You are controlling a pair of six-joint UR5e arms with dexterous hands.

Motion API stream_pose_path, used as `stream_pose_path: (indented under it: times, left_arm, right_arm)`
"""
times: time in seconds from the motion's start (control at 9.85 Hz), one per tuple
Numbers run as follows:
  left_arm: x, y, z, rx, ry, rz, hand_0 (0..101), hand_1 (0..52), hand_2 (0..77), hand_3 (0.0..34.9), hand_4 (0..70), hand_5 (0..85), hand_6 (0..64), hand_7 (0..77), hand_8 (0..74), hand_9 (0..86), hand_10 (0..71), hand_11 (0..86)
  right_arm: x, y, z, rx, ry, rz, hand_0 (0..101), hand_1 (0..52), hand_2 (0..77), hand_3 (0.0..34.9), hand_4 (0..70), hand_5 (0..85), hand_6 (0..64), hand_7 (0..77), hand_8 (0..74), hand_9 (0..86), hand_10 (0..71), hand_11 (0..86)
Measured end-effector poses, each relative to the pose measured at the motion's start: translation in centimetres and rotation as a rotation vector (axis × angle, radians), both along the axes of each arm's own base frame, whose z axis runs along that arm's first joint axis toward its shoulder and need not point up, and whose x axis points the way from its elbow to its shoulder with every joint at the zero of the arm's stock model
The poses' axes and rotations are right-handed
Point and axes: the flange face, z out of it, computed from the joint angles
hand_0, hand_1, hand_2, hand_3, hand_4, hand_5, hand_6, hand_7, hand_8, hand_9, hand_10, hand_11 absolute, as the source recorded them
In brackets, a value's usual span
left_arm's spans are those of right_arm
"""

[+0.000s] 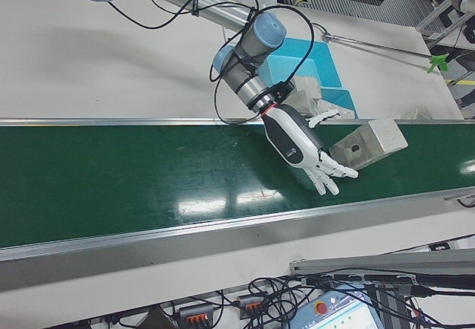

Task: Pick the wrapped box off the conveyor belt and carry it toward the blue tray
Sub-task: 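Move the right hand along the belt toward the approaching wrapped white box, then close the right hand around the plastic-wrapped white box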

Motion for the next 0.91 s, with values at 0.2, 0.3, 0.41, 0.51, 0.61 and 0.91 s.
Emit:
stream_pose_path:
  times: [0.2, 0.3, 0.41, 0.51, 0.61, 0.91]
  left_arm:
    - [0.0, 0.0, 0.0, 0.000, 0.000, 0.000, 0, 0.0, 0.5, 0.0, 0.0, 1.1, 0.5, 0.5, 0.5, 0.0, 0.5, 0.5]
    - [0.0, 0.0, 0.0, 0.000, 0.000, 0.000, 0, 0.0, 0.5, 0.0, 0.0, 1.1, 0.5, 0.5, 0.5, 0.0, 0.5, 0.5]
    - [0.0, 0.0, 0.0, 0.000, 0.000, 0.000, 0, 0.0, 0.5, 0.0, 0.0, 1.1, 0.5, 0.5, 0.5, 0.0, 0.0, 0.5]
    - [0.0, 0.0, 0.0, 0.000, 0.000, 0.000, 0, 0.0, 0.5, 0.0, 0.0, 1.1, 0.5, 0.5, 0.5, 0.0, 0.5, 0.5]
    - [0.0, 0.0, 0.0, 0.000, 0.000, 0.000, 0, 0.0, 0.5, 0.0, 0.0, 1.1, 0.5, 0.5, 0.5, 0.0, 0.5, 0.5]
    - [0.0, 0.0, 0.0, 0.000, 0.000, 0.000, 0, 0.0, 0.5, 0.0, 0.0, 1.1, 0.5, 0.5, 0.5, 0.0, 0.0, 0.5]
  right_arm:
    - [-1.0, -0.4, -1.1, -0.001, 0.000, 0.005, 49, 15.3, 11.4, 7.8, 9.3, 12.5, 7.1, 23.5, 3.3, 3.3, 0.0, 1.1]
    - [-1.5, -0.6, -1.8, -0.001, -0.001, 0.008, 49, 15.3, 11.4, 9.6, 10.4, 12.5, 7.1, 23.5, 3.3, 3.3, 0.0, 1.1]
    - [-2.1, -0.9, -2.4, -0.003, -0.001, 0.012, 49, 15.3, 11.4, 9.6, 10.4, 12.5, 7.1, 23.5, 3.3, 3.3, 0.0, 1.1]
    - [-2.7, -1.2, -3.0, -0.006, 0.001, 0.014, 49, 15.8, 10.9, 10.5, 11.5, 12.5, 7.1, 24.5, 3.3, 4.4, 0.0, 1.1]
    - [-3.5, -1.4, -3.5, -0.009, 0.005, 0.011, 49, 15.8, 13.1, 10.6, 11.5, 12.5, 7.1, 24.5, 3.3, 4.4, 0.0, 1.1]
    - [-5.5, -1.6, -3.9, -0.020, 0.026, -0.009, 56, 16.4, 25.6, 3.8, 34.4, 32.7, 23.5, 40.4, 28.4, 32.2, 9.3, 1.1]
